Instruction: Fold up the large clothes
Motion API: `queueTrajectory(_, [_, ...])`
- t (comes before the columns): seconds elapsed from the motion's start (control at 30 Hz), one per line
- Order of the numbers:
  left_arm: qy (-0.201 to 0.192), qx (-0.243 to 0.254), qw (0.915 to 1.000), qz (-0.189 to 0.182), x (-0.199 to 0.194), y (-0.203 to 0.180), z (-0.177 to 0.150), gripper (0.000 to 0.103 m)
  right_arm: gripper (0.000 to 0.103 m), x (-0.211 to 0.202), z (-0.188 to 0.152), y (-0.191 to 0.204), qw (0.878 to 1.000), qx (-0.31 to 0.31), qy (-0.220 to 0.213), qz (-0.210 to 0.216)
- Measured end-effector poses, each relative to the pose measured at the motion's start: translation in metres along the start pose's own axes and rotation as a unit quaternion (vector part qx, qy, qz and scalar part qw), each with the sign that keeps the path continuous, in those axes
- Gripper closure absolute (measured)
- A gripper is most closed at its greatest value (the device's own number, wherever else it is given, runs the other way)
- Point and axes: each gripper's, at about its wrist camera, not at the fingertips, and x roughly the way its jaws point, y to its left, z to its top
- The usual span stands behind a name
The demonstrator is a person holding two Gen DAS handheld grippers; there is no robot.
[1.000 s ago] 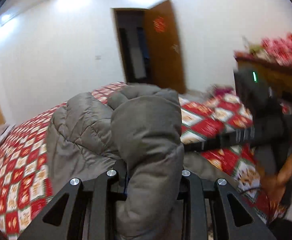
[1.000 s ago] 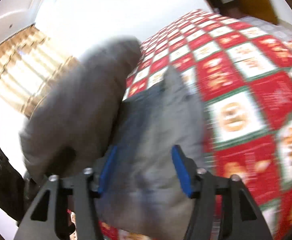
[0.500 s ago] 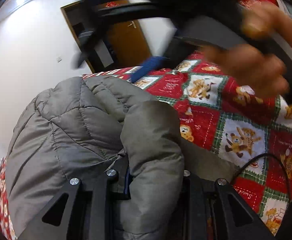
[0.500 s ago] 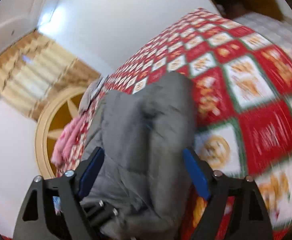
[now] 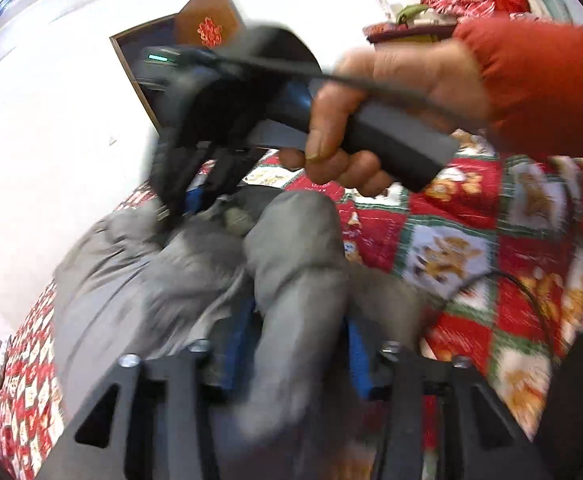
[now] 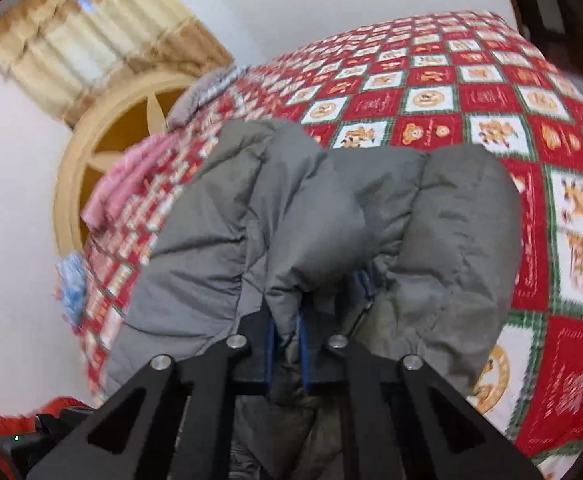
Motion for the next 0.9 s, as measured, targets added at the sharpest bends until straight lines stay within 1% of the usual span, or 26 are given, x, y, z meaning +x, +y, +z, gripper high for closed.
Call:
queueTrajectory(0.03, [-0.010,-0.009,0.9999,-0.003,-0.020,0.005,-0.006,0.043,0.092,-0.001,0.000,-0.005,1.000,0.009,-0.008,0.004])
queueTrajectory(0.07, [-0.013,-0.017,0.9998,-0.005,-0.029,0.008,-0.010,0.035,0.092,-0.005,0.000,-0.008,1.000,0.016,-0.017,0.004])
queueTrajectory(0.1, [-0.017,-0.041,0.9989,-0.011,-0.048,0.019,-0.016,0.030,0.092,-0.007,0.002,-0.008,0.999,0.021,-0.026,0.002])
queueTrajectory(0.13, [-0.021,-0.056,0.9981,-0.016,-0.057,0.026,-0.020,0.029,0.092,-0.011,-0.002,-0.009,0.999,0.024,-0.035,0.000])
queueTrajectory(0.17, [-0.029,-0.083,0.9958,-0.027,-0.070,0.037,-0.026,0.029,0.092,-0.016,-0.005,-0.009,0.999,0.027,-0.044,-0.002])
queueTrajectory(0.23, [-0.049,-0.158,0.9853,-0.044,-0.093,0.071,-0.032,0.025,0.093,-0.023,-0.011,-0.003,0.998,0.026,-0.056,-0.013])
queueTrajectory(0.27, [-0.063,-0.192,0.9782,-0.046,-0.099,0.087,-0.036,0.020,0.093,-0.025,-0.014,-0.001,0.998,0.024,-0.062,-0.022])
queueTrajectory(0.3, [-0.083,-0.247,0.9646,-0.040,-0.104,0.113,-0.040,0.016,0.093,-0.029,-0.019,0.001,0.996,0.022,-0.072,-0.038])
queueTrajectory(0.33, [-0.087,-0.278,0.9561,-0.029,-0.103,0.133,-0.050,0.015,0.093,-0.031,-0.022,0.003,0.995,0.023,-0.082,-0.050])
queueTrajectory(0.37, [-0.080,-0.327,0.9417,-0.006,-0.097,0.157,-0.054,0.015,0.093,-0.034,-0.027,0.002,0.993,0.032,-0.097,-0.062])
queueTrajectory(0.4, [-0.059,-0.391,0.9183,0.022,-0.083,0.187,-0.060,0.015,0.093,-0.035,-0.031,0.001,0.991,0.045,-0.108,-0.066])
queueTrajectory(0.47, [-0.031,-0.462,0.8852,0.043,-0.056,0.216,-0.064,0.015,0.091,-0.028,-0.042,-0.005,0.988,0.068,-0.114,-0.073])
queueTrajectory(0.5, [-0.021,-0.491,0.8701,0.040,-0.040,0.228,-0.067,0.015,0.088,-0.021,-0.047,-0.008,0.988,0.076,-0.109,-0.077])
queueTrajectory(0.53, [-0.014,-0.497,0.8671,0.036,-0.028,0.230,-0.064,0.015,0.086,-0.014,-0.052,-0.009,0.988,0.080,-0.103,-0.081])
queueTrajectory(0.57, [0.003,-0.490,0.8713,0.033,-0.007,0.230,-0.058,0.015,0.085,-0.015,-0.052,-0.008,0.988,0.082,-0.105,-0.082])
queueTrajectory(0.6, [0.016,-0.479,0.8771,0.036,0.008,0.225,-0.053,0.015,0.075,-0.019,-0.051,-0.005,0.987,0.085,-0.109,-0.086])
queueTrajectory(0.63, [0.031,-0.463,0.8849,0.038,0.021,0.219,-0.049,0.015,0.055,-0.028,-0.046,-0.002,0.985,0.090,-0.108,-0.099])
queueTrajectory(0.67, [0.041,-0.446,0.8933,0.035,0.031,0.206,-0.045,0.015,0.040,-0.038,-0.040,0.001,0.984,0.093,-0.108,-0.105])
queueTrajectory(0.7, [0.043,-0.438,0.8974,0.036,0.033,0.201,-0.043,0.015,0.010,-0.046,-0.037,0.002,0.984,0.093,-0.113,-0.103])
queueTrajectory(0.73, [0.041,-0.432,0.9003,0.040,0.034,0.196,-0.043,0.015,0.000,-0.060,-0.031,0.003,0.983,0.084,-0.128,-0.103])
queueTrajectory(0.77, [0.030,-0.427,0.9028,0.040,0.031,0.194,-0.043,0.015,0.000,-0.069,-0.028,0.004,0.982,0.073,-0.141,-0.106])
queueTrajectory(0.83, [0.018,-0.430,0.9022,0.032,0.033,0.191,-0.044,0.015,0.000,-0.081,-0.018,-0.004,0.978,0.069,-0.146,-0.129])
queueTrajectory(0.87, [0.013,-0.433,0.9011,0.026,0.033,0.192,-0.046,0.015,0.000,-0.080,-0.013,-0.010,0.978,0.073,-0.139,-0.135])
queueTrajectory(0.9, [0.010,-0.437,0.8992,0.021,0.032,0.192,-0.049,0.015,0.000,-0.071,-0.005,-0.018,0.981,0.078,-0.118,-0.134])
